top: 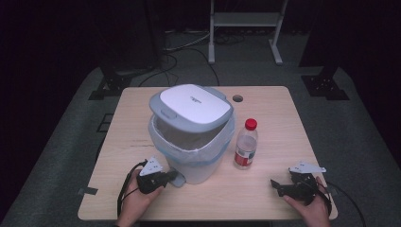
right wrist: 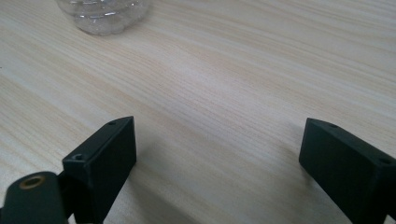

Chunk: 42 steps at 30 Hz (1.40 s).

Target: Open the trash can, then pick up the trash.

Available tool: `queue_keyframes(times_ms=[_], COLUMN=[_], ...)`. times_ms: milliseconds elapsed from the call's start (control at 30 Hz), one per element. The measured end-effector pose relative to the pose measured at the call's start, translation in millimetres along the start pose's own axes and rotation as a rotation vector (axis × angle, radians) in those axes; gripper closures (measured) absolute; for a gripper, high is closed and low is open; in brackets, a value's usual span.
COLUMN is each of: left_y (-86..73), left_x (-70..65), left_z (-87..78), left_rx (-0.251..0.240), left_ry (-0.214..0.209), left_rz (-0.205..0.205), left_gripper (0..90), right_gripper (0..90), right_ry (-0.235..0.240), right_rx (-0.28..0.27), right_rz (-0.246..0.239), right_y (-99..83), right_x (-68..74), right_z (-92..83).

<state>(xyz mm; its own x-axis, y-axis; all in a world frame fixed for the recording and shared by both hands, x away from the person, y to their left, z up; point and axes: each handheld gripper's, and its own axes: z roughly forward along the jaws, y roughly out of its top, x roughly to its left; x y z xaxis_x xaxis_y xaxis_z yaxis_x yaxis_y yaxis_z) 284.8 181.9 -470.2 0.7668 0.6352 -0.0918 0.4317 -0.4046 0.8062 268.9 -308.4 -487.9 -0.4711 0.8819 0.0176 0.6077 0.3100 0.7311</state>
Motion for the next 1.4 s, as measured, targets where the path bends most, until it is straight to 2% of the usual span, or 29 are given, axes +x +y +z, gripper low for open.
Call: queue_keyframes(times_ms=[100, 200, 433, 667, 933, 1000, 1133, 1267, 1400], left_y=[-2.2, -5.3, -6.9, -8.0, -8.4, -8.7, -9.4, -9.4, -9.9], left_x=[0.2, 1.9, 1.7, 2.6, 3.2, 3.4, 3.8, 4.2, 5.4], left_z=[2.3, 2.9, 2.6, 2.6, 2.6, 2.5, 2.5, 2.5, 2.4], left_rx=[0.021, 0.009, 0.001, -0.006, -0.008, -0.009, -0.015, -0.016, -0.018], left_ry=[-0.002, -0.013, -0.012, -0.019, -0.024, -0.024, -0.026, -0.03, -0.039], left_rz=[0.001, -0.02, -0.008, -0.018, -0.026, -0.028, -0.032, -0.032, -0.04], left_gripper=[89.7, 89.6, 89.6, 89.6, 89.5, 89.5, 89.4, 89.3, 89.2], right_gripper=[9.8, 9.8, 9.8, 13.1, 13.7, 14.0, 14.0, 14.0, 14.0], right_ry=[0.0, 0.0, -0.004, -0.024, 0.008, 0.02, 0.045, 0.064, 0.072], right_rx=[0.0, 0.0, 0.001, -0.008, -0.031, -0.062, -0.09, -0.114, -0.118], right_rz=[0.0, 0.0, 0.003, 0.019, 0.009, 0.0, -0.004, -0.041, -0.051], right_y=[0.0, 0.0, 1.2, 1.9, 9.8, 15.3, 22.9, 35.2, 40.5], right_x=[0.0, 0.0, 0.0, 0.1, 1.7, 2.1, 3.9, 9.6, 12.9], right_z=[0.0, 0.0, 1.1, 1.5, -0.5, -3.2, -6.0, -6.9, -6.2])
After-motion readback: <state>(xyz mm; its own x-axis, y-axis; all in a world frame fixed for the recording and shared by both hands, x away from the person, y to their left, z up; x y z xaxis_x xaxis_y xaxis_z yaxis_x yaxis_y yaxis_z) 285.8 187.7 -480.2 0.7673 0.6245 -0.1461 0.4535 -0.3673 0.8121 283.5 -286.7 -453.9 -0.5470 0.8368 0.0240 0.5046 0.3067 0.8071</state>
